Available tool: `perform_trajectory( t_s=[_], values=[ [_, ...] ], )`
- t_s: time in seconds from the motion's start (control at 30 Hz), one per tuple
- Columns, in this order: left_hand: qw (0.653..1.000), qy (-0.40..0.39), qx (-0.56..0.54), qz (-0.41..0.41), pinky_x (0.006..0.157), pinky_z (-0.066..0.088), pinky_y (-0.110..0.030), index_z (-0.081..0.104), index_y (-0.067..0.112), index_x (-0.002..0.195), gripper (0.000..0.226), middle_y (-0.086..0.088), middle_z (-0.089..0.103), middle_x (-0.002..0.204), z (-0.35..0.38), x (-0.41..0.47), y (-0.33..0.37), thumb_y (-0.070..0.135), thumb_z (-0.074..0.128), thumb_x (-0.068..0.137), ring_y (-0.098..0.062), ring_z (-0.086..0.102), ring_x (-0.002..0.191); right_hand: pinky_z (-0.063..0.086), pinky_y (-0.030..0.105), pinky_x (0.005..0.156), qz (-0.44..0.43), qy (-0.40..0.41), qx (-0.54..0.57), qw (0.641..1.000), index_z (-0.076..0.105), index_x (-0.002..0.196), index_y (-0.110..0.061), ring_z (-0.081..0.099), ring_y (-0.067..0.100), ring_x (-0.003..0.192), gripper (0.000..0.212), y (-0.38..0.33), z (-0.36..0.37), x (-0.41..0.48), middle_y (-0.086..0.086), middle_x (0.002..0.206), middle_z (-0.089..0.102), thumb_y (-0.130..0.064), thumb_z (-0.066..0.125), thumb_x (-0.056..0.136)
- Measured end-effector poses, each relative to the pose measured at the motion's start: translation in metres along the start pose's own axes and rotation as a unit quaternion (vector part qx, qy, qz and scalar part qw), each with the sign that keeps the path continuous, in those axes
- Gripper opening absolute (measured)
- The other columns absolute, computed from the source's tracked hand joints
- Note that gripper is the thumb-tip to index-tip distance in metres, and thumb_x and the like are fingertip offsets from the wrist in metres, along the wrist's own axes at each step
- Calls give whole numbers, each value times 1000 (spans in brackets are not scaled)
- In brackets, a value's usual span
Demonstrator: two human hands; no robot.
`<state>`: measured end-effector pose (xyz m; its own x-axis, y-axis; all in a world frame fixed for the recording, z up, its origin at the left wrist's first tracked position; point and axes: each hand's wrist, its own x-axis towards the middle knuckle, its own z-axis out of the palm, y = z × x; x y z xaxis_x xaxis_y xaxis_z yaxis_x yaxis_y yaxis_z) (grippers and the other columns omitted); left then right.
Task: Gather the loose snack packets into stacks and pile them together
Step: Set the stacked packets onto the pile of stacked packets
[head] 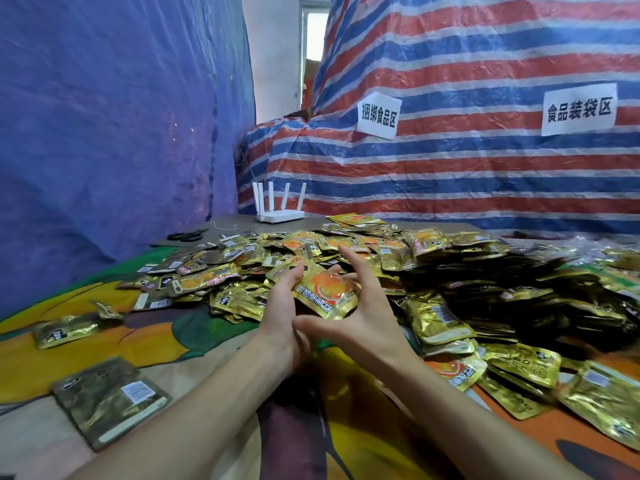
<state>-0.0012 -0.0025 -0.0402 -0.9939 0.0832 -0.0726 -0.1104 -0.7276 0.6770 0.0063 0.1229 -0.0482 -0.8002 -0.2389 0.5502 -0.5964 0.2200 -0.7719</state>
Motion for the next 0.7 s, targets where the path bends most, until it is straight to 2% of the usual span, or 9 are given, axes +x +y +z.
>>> perform_trajectory(
  t_s=[0.07, 0.13, 0.17, 0.27, 0.4, 0.5, 0.6, 0.63, 0.7],
  values=[
    [1000, -5, 0, 1, 64, 62, -45, 81, 0, 86, 53, -20, 76, 100, 1, -1, 1, 45, 55, 95, -34, 76, 83, 47, 13, 91, 22, -23, 0, 1000, 50, 141, -43, 58, -4, 109, 100, 1, -1, 2, -10, 123, 56, -55, 87, 49],
    [1000, 5, 7, 13, 63, 62, -46, 80, -1, 82, 52, -22, 75, 96, 1, -1, 4, 41, 53, 95, -36, 75, 78, 48, 16, 84, 43, -25, 28, 998, 62, 126, -44, 62, -6, 101, 78, 3, -1, 2, -16, 115, 65, -65, 75, 52],
    [1000, 9, 18, 17, 63, 62, -47, 80, -1, 89, 51, -23, 75, 100, 1, -2, 4, 40, 51, 96, -37, 75, 81, 49, 21, 83, 60, -14, 52, 997, 66, 117, -42, 65, -4, 98, 66, 4, -2, 4, -15, 110, 69, -66, 72, 55],
    [998, 2, 60, 17, 68, 62, -44, 77, 1, 107, 48, -21, 74, 108, 1, -5, 2, 41, 53, 96, -36, 75, 88, 54, 26, 82, 83, -19, 35, 996, 64, 111, -39, 64, -8, 95, 55, 5, -9, 6, -18, 107, 68, -60, 77, 61],
    [995, -27, 93, 11, 72, 61, -42, 81, 6, 80, 37, -17, 74, 90, 1, -5, -1, 40, 67, 83, -32, 74, 76, 60, 26, 81, 103, -75, 19, 992, 53, 126, -37, 70, 1, 93, 81, 1, -11, 2, -11, 110, 68, -51, 90, 55],
    [989, -65, 130, 17, 73, 61, -42, 81, 9, 89, 36, -17, 74, 94, -1, -7, -3, 39, 69, 73, -32, 73, 78, 62, 32, 72, 185, -78, 105, 974, 59, 126, -26, 75, 13, 85, 64, -3, -15, 6, 1, 105, 74, -33, 89, 69],
    [983, -83, 164, 19, 70, 60, -39, 81, 11, 87, 35, -17, 74, 91, -2, -7, -5, 40, 69, 73, -31, 72, 75, 61, 35, 64, 268, -141, 240, 922, 69, 115, -17, 76, 25, 84, 26, -9, -22, 7, 9, 97, 77, -19, 73, 89],
    [981, -77, 178, 21, 73, 60, -40, 81, 11, 91, 38, -17, 74, 94, -1, -7, -6, 43, 70, 73, -32, 72, 79, 60, 35, 65, 269, -140, 237, 923, 70, 114, -16, 76, 26, 85, 22, -8, -24, 7, 10, 97, 77, -17, 71, 91],
    [977, -43, 201, 50, 79, 60, -44, 80, 14, 98, 48, -17, 76, 100, 0, -6, -8, 52, 73, 70, -34, 74, 87, 61, 38, 70, 248, -91, 162, 951, 65, 121, -16, 76, 25, 90, 35, -8, -31, 8, 10, 105, 76, -24, 76, 89]
  ],
)
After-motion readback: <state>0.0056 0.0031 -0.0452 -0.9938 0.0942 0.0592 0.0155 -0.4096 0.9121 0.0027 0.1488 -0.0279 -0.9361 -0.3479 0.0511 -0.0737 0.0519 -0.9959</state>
